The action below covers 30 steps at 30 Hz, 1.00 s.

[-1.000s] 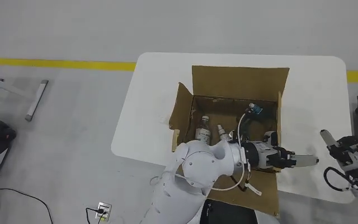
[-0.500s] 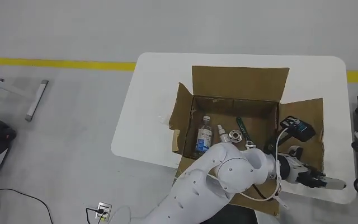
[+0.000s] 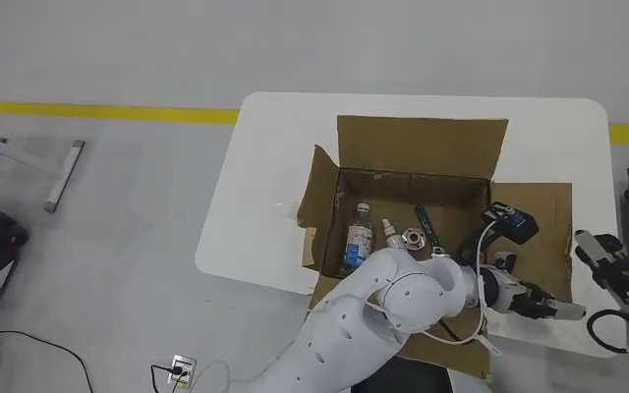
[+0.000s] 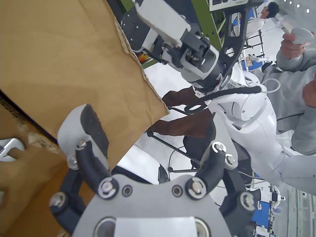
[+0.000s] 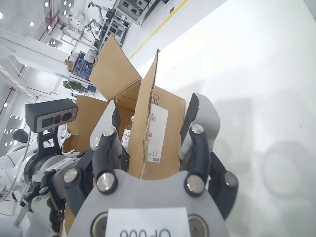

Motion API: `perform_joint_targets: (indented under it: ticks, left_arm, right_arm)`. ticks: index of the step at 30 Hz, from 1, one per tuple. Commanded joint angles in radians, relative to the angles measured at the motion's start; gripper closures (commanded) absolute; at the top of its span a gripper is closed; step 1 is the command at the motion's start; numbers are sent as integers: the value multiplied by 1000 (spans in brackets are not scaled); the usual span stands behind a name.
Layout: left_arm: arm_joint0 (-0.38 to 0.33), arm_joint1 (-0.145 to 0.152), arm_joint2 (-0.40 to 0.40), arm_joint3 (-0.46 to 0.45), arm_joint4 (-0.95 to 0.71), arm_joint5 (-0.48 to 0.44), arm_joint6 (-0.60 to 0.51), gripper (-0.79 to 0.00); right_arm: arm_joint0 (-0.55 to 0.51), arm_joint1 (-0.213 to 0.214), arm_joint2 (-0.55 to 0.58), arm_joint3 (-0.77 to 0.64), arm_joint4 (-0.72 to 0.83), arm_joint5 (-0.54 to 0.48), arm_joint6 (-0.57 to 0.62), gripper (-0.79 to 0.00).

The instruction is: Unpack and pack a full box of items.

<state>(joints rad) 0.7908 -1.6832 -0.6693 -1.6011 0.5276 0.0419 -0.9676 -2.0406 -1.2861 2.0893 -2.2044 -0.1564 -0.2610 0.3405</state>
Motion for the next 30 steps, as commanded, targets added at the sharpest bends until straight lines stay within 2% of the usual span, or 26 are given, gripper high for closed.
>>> perform_joint_targets:
  ticks: [1, 3, 5, 6, 7, 13, 17, 20, 24, 30]
  left_arm:
    - [4, 2, -4, -2, 5, 2, -3, -785]
    - [9, 4, -8, -5, 9, 3, -5, -785]
    - [13, 6, -11, -10, 11, 1, -7, -785]
    - [14, 7, -12, -12, 12, 2, -8, -785]
    - [15, 8, -14, -14, 15, 2, -8, -785]
    - [10, 24, -59, -60, 113, 18, -9, -785]
    - [13, 52, -122, -114, 330, 85, -57, -785]
    - [25, 74, -156, -150, 509, 120, -136, -785]
    - [38, 99, -151, -169, 787, 88, -235, -785]
    - [67, 112, -140, -170, 978, 54, -330, -785]
  right_arm:
    - [10, 0, -17, 11, -2, 1, 4, -369]
    - [22, 1, -32, 23, -10, 2, 10, -323]
    - [32, 1, -47, 34, -1, 4, 16, -194]
    - [36, 1, -51, 38, -1, 4, 17, -43]
    - [39, 1, -54, 42, -4, 5, 18, 0]
    - [46, 1, -62, 49, -12, 9, 12, 0]
    - [45, 1, -53, 45, -21, 12, 2, 0]
    - [39, 1, -48, 41, -18, 10, -4, 0]
    - [36, 0, -46, 37, -26, 9, -6, 0]
    - [33, 0, -46, 24, -48, 1, -19, 0]
